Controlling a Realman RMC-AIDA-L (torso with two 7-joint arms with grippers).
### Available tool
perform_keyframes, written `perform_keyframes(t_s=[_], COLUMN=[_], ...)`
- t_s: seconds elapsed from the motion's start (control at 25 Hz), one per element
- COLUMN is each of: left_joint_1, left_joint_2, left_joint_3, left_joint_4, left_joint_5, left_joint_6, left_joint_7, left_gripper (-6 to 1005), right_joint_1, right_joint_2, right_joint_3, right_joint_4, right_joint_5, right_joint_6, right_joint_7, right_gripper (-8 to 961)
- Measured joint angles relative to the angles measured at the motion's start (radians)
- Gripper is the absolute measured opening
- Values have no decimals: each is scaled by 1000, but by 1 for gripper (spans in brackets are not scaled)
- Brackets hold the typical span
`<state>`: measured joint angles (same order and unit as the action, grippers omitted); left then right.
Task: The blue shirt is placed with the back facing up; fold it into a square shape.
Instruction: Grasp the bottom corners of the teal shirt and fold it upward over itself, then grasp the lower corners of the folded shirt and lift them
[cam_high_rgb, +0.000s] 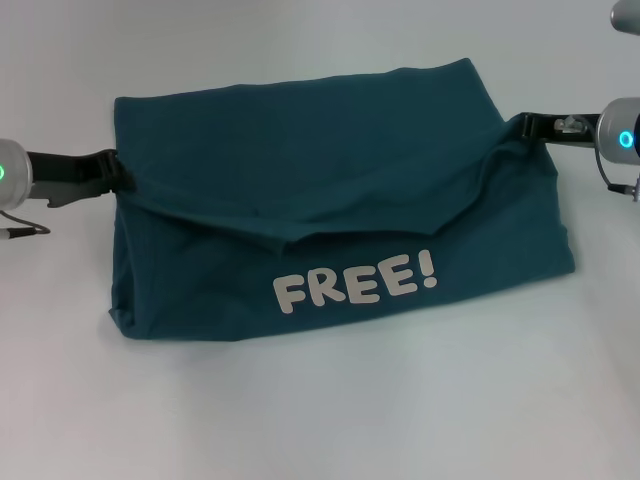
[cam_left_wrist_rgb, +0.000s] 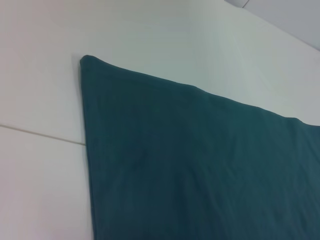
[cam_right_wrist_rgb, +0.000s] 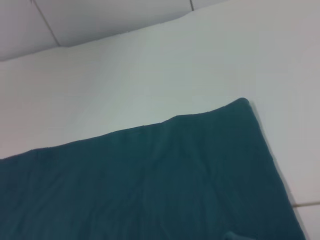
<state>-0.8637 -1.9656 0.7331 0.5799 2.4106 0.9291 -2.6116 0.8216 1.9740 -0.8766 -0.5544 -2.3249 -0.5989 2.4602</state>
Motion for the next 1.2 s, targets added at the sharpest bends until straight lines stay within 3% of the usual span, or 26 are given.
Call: perform_keyframes(t_s=[0.16, 0.44, 0.6, 0.76, 0.88, 0.96, 1.12, 1.2], left_joint_1=[5, 27, 45, 83, 166, 220, 291, 319], left_joint_2=[0, -2, -5, -25, -57, -66, -65, -66], left_joint_3=[-8, -10, -12, -31, -48, -49, -49, -50], left_joint_4=[2, 20, 42, 101, 206, 251, 262, 258], left_joint_5=[0, -1, -7, -25, -113, -185, -282, -303], left_joint_6=[-21, -23, -4, 56, 137, 185, 261, 285], left_joint_7=[-27, -55, -59, -57, -41, -28, -9, -2], left_gripper=[60, 117, 379, 567, 629, 670, 691, 691], right_joint_1=[21, 28, 20, -8, -63, -112, -206, -249], right_joint_2=[-16, -35, -51, -63, -63, -59, -60, -65], right_joint_3=[-1, 5, 31, 119, 159, 178, 209, 225], right_joint_4=[17, 24, 17, -8, -70, -115, -135, -131], right_joint_5=[-29, -42, -34, -3, 70, 153, 313, 364], right_joint_6=[-6, -7, -65, -228, -390, -506, -693, -775], right_joint_7=[4, 8, 8, -11, -47, -73, -134, -161], right_gripper=[45, 274, 393, 534, 658, 725, 830, 831])
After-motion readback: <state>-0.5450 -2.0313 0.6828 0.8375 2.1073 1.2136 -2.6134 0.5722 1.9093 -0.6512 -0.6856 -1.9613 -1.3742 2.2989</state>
